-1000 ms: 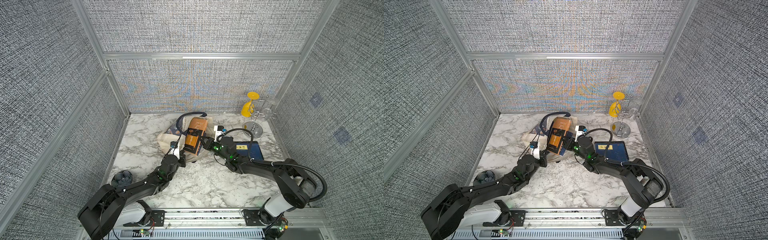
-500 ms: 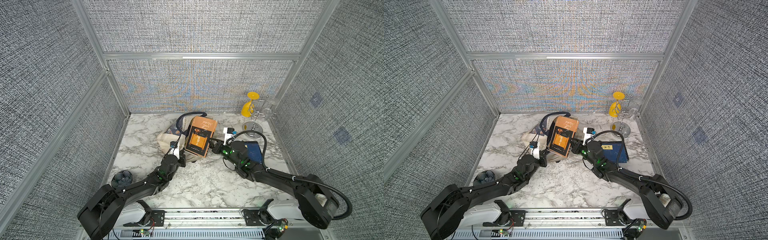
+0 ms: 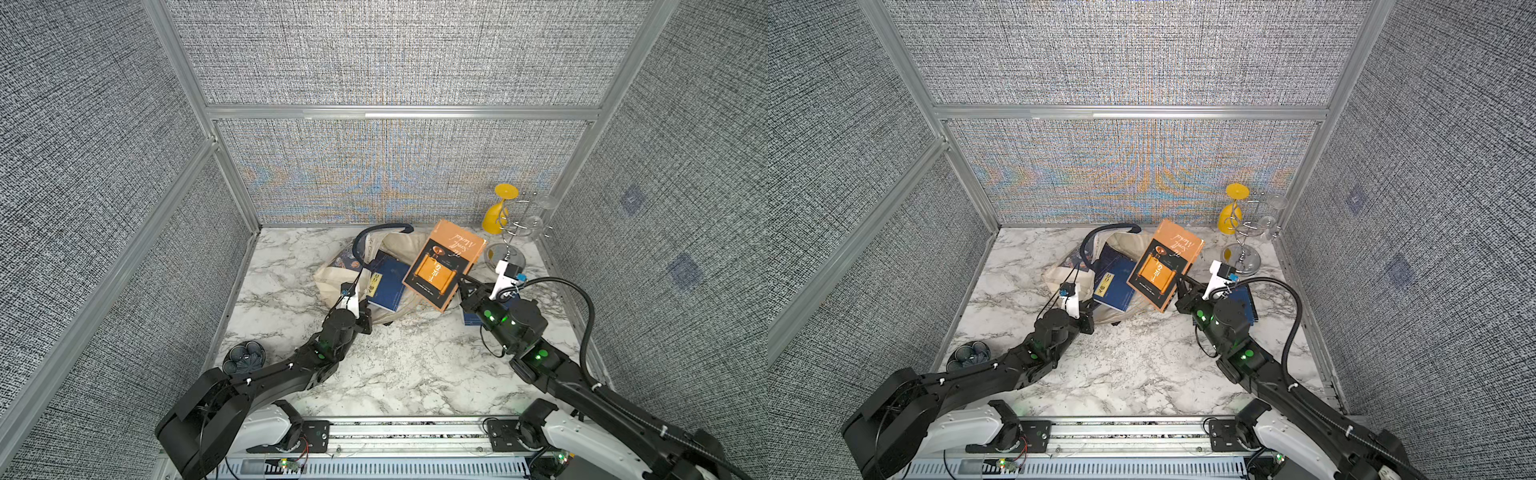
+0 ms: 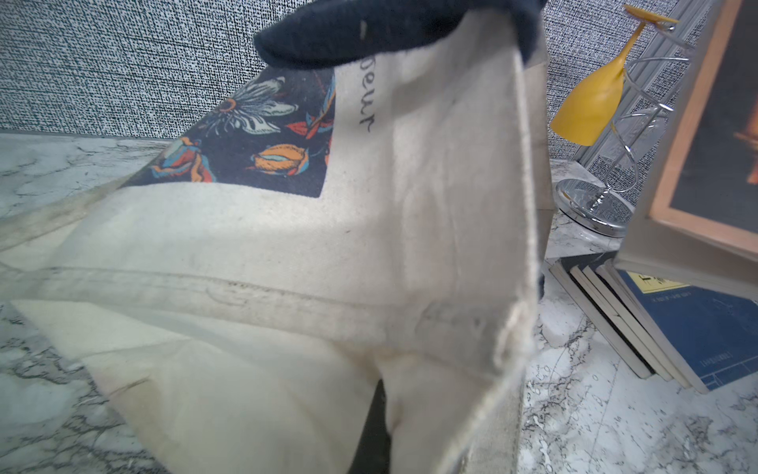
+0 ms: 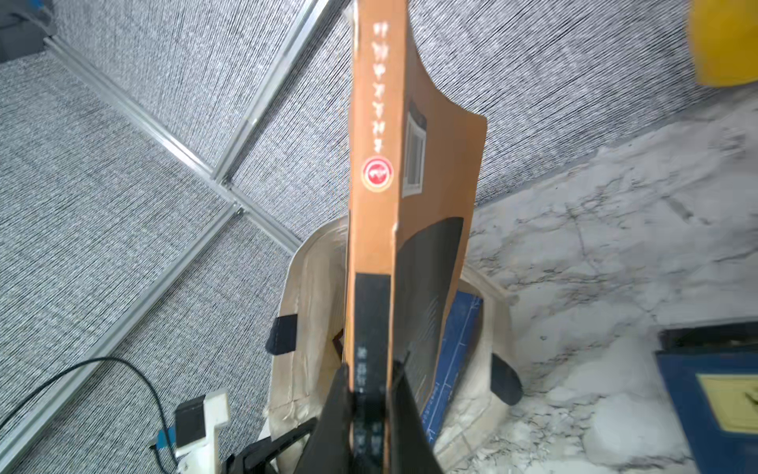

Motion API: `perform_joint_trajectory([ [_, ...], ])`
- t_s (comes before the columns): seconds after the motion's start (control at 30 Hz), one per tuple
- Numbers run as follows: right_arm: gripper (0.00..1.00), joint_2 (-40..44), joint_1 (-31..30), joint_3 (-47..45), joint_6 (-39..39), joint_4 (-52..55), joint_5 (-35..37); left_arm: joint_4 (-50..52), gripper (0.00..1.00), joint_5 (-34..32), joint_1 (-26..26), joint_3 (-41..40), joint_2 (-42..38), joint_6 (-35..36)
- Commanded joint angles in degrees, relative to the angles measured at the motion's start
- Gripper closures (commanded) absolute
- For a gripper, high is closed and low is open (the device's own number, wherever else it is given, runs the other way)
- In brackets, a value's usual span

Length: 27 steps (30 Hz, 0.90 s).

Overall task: Take out the books from the canvas bag
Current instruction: Pick up the book from the canvas bag, then place the book on the book.

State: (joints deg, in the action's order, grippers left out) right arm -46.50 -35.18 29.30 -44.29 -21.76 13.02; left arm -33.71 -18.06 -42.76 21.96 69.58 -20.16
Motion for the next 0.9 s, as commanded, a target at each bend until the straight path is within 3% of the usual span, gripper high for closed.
perform_joint_trajectory([
  [0.0, 1.0, 4.76, 0.47, -1.42, -1.45, 4.47, 10.37, -1.66, 1.0, 0.05, -0.07, 0.67, 0.05, -0.11],
  [0.3, 1.0, 14.17, 2.22, -10.52, -8.87, 8.48, 26.77, -1.79, 1.0, 0.64, -0.04, 0.83, 0.5, -0.39],
  [0.6, 1.0, 10.47, 5.21, -16.45, -28.63, 16.5, 31.45, -1.79, 1.0, 0.76, -0.05, 0.81, 0.57, -0.4],
  [0.87, 1.0, 2.38, 5.33, -15.65, -42.89, 22.59, 29.65, -1.97, 1.0, 1.01, -0.04, 0.98, 1.22, -0.44],
])
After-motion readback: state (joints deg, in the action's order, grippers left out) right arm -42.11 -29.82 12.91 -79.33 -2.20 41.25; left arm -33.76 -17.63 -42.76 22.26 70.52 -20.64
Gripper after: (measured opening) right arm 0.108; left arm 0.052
